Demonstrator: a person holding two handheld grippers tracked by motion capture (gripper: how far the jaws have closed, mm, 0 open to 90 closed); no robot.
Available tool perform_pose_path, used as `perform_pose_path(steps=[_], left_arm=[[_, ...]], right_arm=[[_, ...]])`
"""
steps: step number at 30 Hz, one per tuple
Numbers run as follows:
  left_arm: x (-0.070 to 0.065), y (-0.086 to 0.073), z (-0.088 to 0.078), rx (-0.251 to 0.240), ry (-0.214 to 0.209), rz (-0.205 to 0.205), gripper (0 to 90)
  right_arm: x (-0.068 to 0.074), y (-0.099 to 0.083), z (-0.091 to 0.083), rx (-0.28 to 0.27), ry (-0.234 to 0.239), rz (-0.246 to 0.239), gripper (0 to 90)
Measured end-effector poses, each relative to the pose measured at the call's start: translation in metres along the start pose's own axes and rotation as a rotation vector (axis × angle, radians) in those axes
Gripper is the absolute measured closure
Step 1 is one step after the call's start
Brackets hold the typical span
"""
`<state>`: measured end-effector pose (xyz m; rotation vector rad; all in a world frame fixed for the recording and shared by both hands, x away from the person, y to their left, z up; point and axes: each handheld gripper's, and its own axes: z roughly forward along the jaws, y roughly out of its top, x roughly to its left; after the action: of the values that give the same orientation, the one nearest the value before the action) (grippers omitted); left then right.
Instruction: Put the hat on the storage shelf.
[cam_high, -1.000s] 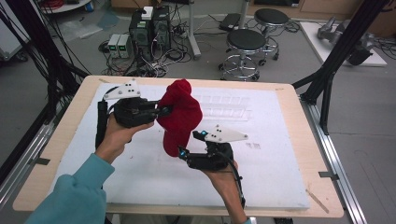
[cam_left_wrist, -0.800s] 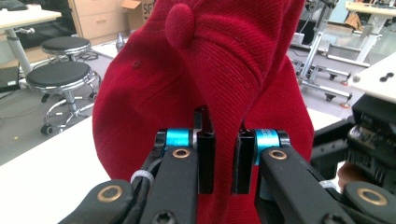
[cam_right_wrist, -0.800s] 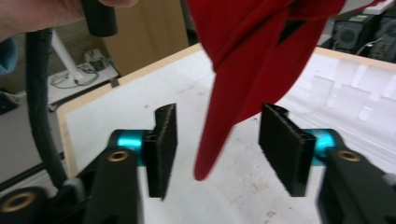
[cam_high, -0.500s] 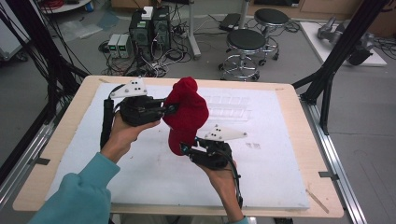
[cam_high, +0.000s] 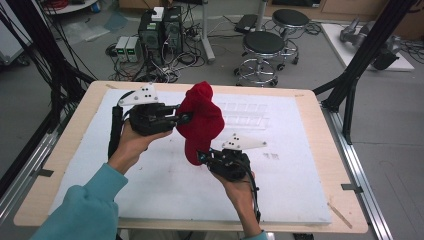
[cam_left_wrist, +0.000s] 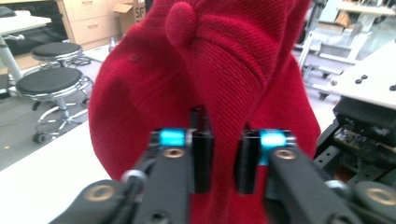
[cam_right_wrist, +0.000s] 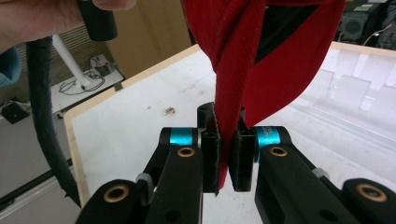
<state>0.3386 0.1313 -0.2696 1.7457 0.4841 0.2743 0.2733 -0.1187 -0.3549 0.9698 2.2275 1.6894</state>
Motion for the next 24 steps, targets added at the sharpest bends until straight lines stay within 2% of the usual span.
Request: perform_pose_path(steps=[1, 2, 3, 4, 6, 10, 17, 21, 24], left_arm=[[0.001, 0.000, 0.001, 0.001, -0.002, -0.007, 44.3], [0.001, 0.000, 0.001, 0.010, 0.011, -0.010, 44.3], [0.001, -0.001, 0.002, 0.020, 0.020, -0.007, 37.1], [0.001, -0.001, 0.004, 0.027, 0.027, -0.012, 14.1], [0.002, -0.001, 0.004, 0.032, 0.065, -0.025, 12.2], [0.006, -0.001, 0.000, 0.003, 0.029, -0.034, 9.1], [0.012, -0.005, -0.011, 0.006, 0.057, -0.022, 8.5], [0.019, -0.017, -0.020, 0.017, 0.081, -0.027, 8.5], [0.024, -0.030, -0.029, 0.037, 0.112, -0.011, 8.5]], right_arm=[[0.000, 0.000, 0.000, 0.004, -0.006, -0.002, 85.4], [0.000, 0.000, 0.000, 0.004, -0.006, -0.002, 85.4], [0.000, -0.001, 0.000, 0.000, -0.005, -0.005, 85.4], [0.000, -0.002, 0.001, 0.003, -0.005, -0.009, 85.5], [0.000, -0.003, 0.002, 0.003, -0.010, -0.014, 85.4], [-0.001, -0.004, 0.002, -0.002, -0.010, -0.005, 85.5], [-0.007, -0.002, -0.003, -0.031, -0.028, 0.014, 85.4], [-0.014, 0.003, -0.009, -0.055, -0.060, 0.010, 85.4], [-0.018, 0.005, -0.011, -0.076, -0.074, 0.005, 85.4]])
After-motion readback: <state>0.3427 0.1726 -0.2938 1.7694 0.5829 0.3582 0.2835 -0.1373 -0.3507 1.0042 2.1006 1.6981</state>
